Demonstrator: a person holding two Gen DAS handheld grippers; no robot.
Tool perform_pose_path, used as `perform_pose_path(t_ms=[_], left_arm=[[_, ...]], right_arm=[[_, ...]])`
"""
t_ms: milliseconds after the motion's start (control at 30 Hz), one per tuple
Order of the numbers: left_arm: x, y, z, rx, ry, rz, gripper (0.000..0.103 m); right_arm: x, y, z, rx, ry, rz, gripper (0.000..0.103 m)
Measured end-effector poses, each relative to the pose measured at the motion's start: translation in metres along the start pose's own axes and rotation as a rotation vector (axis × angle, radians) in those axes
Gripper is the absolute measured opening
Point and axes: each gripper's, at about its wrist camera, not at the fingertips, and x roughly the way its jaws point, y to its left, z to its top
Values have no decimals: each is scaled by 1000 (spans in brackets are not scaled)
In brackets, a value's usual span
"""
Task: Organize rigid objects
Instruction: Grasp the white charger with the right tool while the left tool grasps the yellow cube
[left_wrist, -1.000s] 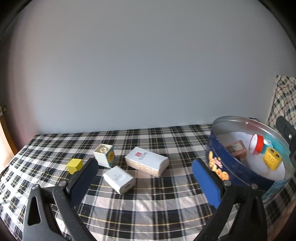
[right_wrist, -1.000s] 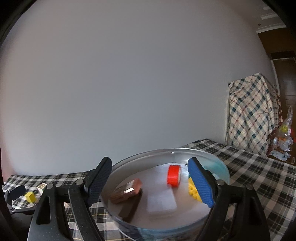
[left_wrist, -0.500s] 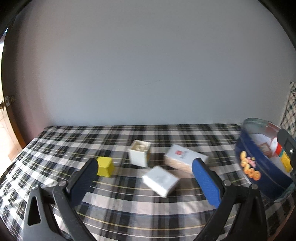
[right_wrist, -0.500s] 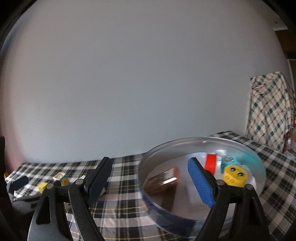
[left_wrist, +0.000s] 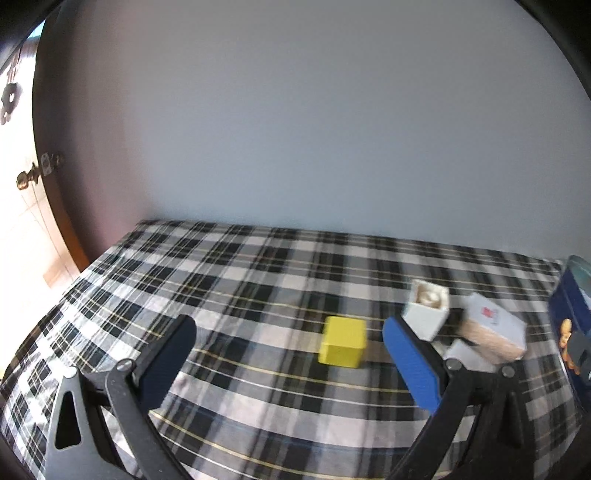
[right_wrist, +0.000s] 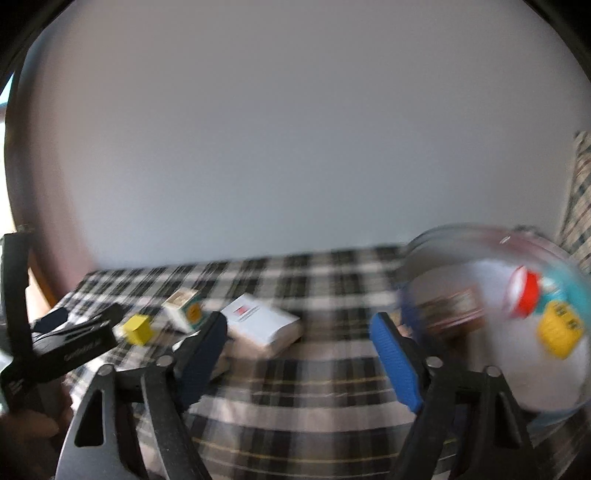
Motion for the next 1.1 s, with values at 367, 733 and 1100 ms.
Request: perform_pose_path(t_ms=[367,733,1100], left_arm=[[27,44,5,-81,120,-29,102],[28,9,1,60,144,-134,102],[44,-11,2,60,192,-143,100]], right_arm=[[63,82,-7,-204,254,109,71],[91,87,-14,-216,391,132,40],[56,55,-16,-126,312,197,40]])
